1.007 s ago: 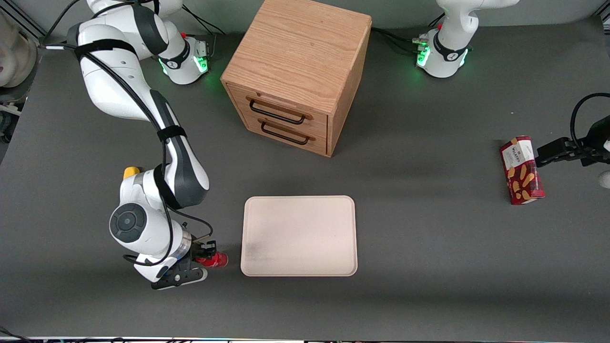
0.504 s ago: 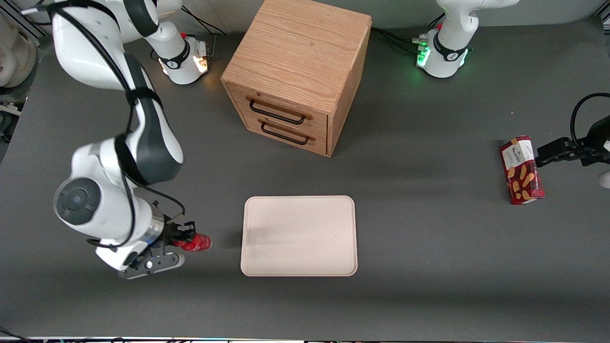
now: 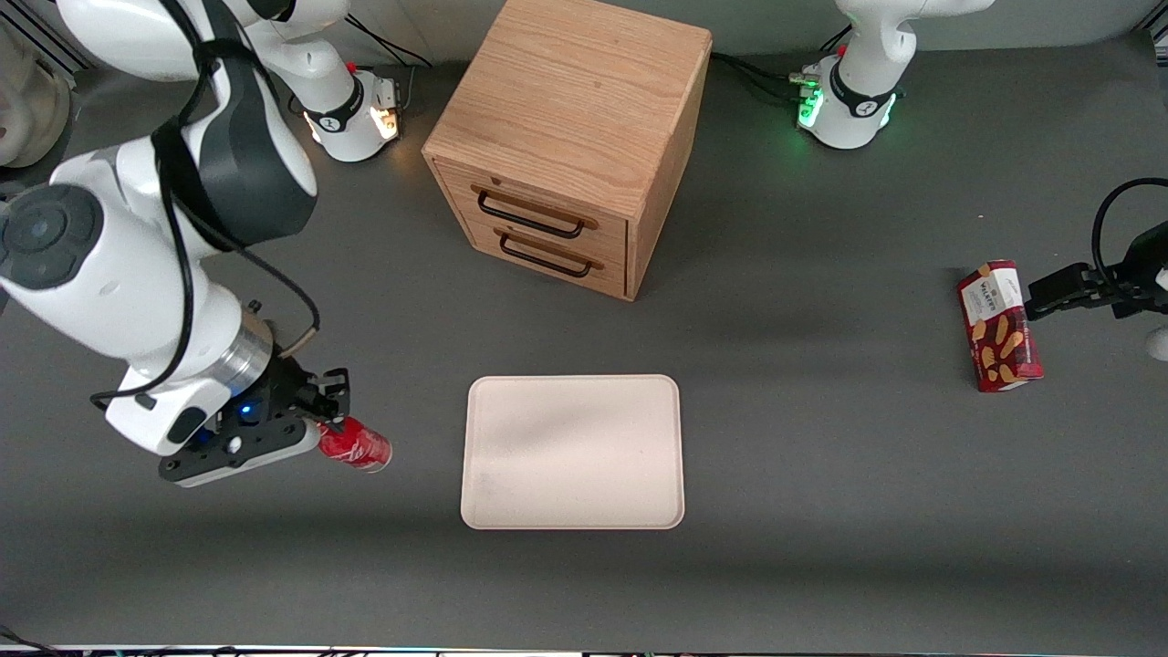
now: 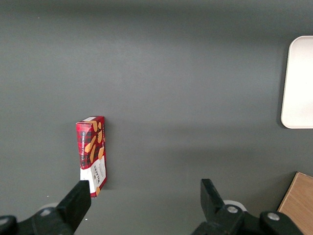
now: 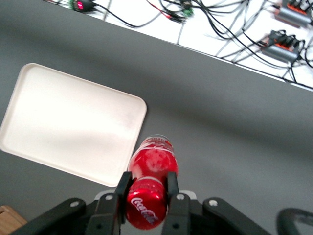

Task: Place coke bottle on tray
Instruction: 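Close the right gripper on the bottle and lift it, then carry the bottle over the white tray and lower it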

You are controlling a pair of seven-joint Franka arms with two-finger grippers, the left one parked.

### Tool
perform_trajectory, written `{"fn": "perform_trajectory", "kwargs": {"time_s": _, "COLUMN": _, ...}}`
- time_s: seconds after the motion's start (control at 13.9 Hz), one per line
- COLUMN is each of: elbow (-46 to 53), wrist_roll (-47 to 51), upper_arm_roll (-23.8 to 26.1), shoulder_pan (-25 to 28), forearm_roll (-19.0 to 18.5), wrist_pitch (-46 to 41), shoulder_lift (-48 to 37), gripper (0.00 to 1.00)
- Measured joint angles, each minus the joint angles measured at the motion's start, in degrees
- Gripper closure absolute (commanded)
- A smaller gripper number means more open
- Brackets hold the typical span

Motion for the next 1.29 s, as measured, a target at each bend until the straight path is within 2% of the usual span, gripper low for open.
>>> {"fn": "perform_trajectory", "kwargs": {"time_s": 0.36, "elbow": 0.14, "wrist_roll": 3.29, "upper_arm_roll": 3.18, "shoulder_pan": 3.18, "forearm_roll": -2.9, "wrist_pitch": 6.43, "shoulder_lift": 2.89, "gripper": 1.0}}
{"fn": "perform_trajectory", "kwargs": {"time_s": 0.86, "elbow": 0.1, "wrist_roll": 3.89, "upper_arm_roll": 4.65, "shoulder_pan": 3.72, "forearm_roll": -5.82, "wrist_pitch": 18.56, "shoulder_lift": 14.94, "gripper": 1.0}}
{"fn": "perform_trajectory", "kwargs": {"time_s": 1.29, "elbow": 0.15, "wrist_roll": 5.47, "upper_arm_roll": 4.89, "shoulder_pan": 3.9, "forearm_roll": -5.93, "wrist_pitch": 20.56, "shoulder_lift": 18.69, "gripper": 1.0}}
